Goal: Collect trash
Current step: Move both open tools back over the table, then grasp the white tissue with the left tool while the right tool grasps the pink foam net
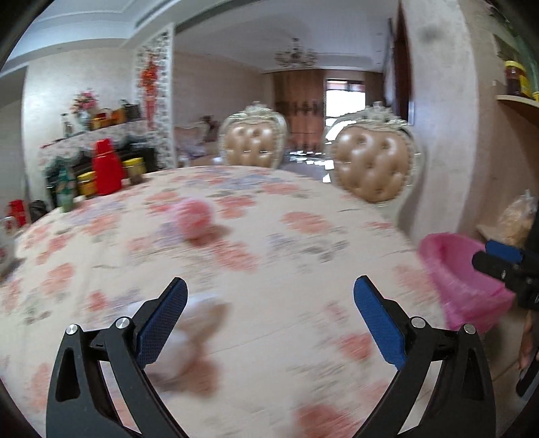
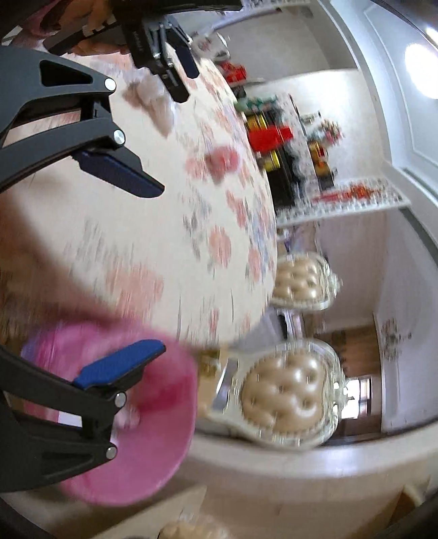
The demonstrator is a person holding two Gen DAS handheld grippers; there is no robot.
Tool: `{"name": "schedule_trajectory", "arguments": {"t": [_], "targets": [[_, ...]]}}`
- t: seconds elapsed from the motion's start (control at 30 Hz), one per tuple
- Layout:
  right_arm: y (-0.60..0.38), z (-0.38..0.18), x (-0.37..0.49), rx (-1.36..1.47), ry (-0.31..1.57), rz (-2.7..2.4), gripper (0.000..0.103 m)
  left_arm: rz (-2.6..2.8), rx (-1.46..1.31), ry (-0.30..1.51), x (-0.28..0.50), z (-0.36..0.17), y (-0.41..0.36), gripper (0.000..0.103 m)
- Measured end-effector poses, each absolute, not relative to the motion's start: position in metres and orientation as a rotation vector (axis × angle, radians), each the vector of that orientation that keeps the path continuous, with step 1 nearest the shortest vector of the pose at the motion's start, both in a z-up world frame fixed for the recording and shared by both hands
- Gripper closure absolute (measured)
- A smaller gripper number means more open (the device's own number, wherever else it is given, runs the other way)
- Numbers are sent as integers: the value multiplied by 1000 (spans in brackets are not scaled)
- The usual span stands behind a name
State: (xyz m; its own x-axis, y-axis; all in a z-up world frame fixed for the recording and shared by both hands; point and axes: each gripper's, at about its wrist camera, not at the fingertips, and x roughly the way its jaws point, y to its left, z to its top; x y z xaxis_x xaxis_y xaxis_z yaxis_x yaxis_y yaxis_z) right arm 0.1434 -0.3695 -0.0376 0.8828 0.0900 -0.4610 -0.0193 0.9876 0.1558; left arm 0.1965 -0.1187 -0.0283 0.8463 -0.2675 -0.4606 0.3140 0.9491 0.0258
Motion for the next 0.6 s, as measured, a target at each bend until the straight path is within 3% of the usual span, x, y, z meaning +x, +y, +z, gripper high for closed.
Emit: {"name": "schedule_trajectory", "arguments": {"t": [0.33,0.6], "targets": [[-268,-37,211,88,542,247,20,-143,84,617,219,-51,-21,10],[-232,-37,282,47,583,291,20,-179,38,703,257,-70,-26,10]]}}
